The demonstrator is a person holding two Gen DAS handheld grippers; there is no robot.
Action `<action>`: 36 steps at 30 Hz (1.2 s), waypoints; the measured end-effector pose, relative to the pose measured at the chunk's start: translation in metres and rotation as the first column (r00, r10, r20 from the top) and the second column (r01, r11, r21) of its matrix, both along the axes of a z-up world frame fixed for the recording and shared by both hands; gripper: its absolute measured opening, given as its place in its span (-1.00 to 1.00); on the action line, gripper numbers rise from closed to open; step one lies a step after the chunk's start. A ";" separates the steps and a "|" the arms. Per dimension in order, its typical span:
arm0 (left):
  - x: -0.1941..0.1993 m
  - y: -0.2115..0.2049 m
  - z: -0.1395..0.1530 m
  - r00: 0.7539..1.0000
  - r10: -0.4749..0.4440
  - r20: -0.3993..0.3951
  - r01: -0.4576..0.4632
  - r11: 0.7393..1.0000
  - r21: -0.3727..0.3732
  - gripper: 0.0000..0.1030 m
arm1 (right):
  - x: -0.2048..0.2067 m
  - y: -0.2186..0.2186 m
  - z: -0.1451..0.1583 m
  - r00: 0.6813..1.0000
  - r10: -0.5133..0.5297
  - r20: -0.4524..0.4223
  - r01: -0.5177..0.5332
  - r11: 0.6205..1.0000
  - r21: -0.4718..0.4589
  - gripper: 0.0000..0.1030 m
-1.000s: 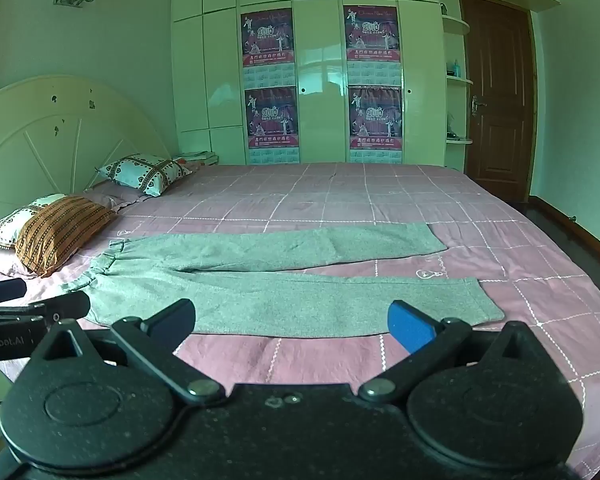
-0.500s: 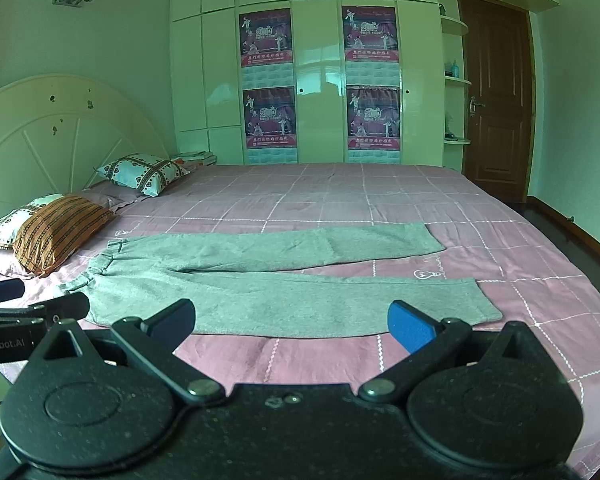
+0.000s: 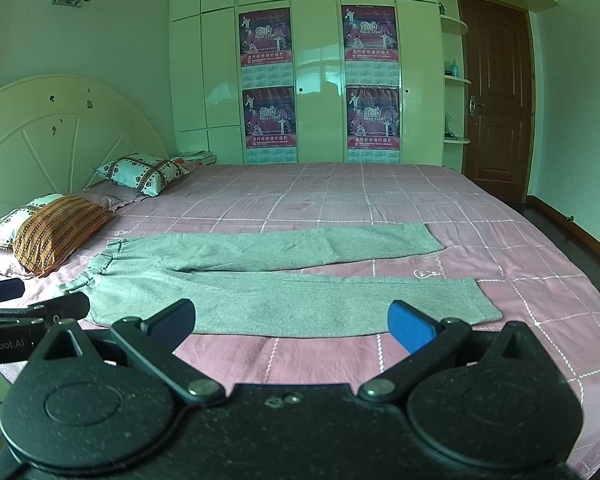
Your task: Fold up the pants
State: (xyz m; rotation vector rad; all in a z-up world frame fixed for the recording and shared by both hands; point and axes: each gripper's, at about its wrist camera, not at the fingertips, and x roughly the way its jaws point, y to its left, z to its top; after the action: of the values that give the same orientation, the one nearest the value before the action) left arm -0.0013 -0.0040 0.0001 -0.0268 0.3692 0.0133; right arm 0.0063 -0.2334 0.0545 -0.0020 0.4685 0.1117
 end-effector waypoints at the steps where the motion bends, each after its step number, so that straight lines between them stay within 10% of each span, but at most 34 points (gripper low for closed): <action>1: 0.000 0.000 0.000 1.000 0.000 0.000 0.000 1.000 0.000 1.00 | 0.000 0.000 0.000 1.000 0.001 -0.001 -0.001 1.000 0.000 0.88; 36: -0.001 0.000 0.003 1.000 -0.001 0.000 0.001 1.000 0.002 1.00 | 0.002 0.000 -0.001 1.000 -0.001 -0.003 0.001 1.000 -0.002 0.88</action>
State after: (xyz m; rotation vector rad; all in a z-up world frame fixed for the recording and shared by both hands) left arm -0.0027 -0.0039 0.0028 -0.0249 0.3689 0.0128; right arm 0.0079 -0.2334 0.0533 -0.0038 0.4720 0.1102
